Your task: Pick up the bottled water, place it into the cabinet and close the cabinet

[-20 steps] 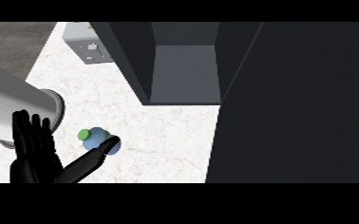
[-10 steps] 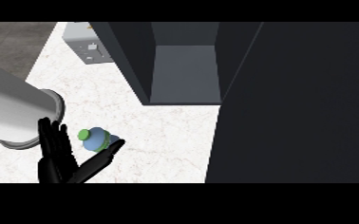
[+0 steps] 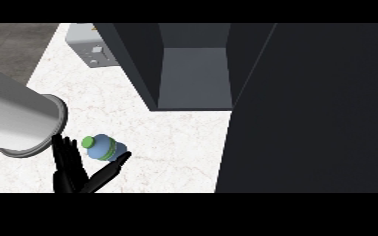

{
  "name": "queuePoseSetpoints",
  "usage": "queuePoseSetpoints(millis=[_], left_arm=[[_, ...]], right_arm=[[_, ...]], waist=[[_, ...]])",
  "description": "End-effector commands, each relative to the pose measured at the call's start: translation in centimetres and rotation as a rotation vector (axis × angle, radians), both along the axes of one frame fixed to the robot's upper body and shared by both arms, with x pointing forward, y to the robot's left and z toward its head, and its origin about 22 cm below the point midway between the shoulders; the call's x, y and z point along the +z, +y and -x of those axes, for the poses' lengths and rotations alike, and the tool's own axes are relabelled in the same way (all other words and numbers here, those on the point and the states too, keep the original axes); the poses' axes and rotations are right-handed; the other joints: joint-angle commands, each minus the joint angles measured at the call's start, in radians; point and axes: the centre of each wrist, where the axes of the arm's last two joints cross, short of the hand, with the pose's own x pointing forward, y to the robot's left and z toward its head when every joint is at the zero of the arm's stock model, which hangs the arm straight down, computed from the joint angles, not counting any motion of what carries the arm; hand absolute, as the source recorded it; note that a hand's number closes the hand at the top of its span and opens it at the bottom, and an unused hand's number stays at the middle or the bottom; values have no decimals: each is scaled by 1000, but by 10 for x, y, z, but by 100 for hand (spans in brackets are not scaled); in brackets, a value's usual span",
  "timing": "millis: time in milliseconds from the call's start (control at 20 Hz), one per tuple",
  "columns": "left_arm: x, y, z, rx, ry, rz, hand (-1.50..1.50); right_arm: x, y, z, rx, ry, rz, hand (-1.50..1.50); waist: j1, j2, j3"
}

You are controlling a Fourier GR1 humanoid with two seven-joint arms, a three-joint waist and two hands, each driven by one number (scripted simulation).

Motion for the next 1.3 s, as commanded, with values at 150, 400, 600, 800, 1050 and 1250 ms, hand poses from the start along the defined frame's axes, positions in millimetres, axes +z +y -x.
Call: queuePoseSetpoints(millis=[150,400,600,800,1050,1250], left_arm=[[-27,13,12,-16,12,36,-150],[-50,17,7,-24,-8,23,-150],[-61,31,2,14,-50,62,-150],[-67,9,-11,-15,-83,67,-150],[-84,15,-10,-17,-96,98,-150],[-84,33,-22,7,-131,121,-150]], right_arm=[[19,-6,38,-20,-59,-27,-150],[23,-12,37,-10,-58,-3,-150],[18,-8,32,-24,-82,-9,-150],[28,-17,36,-34,-67,-11,-150],[21,-12,33,-42,-75,-30,-150],[20,-14,41,-53,-58,-38,-150]], waist=[[2,0,1],[1,1,0],[-1,1,0],[-2,1,0],[-1,2,0],[-9,1,0]])
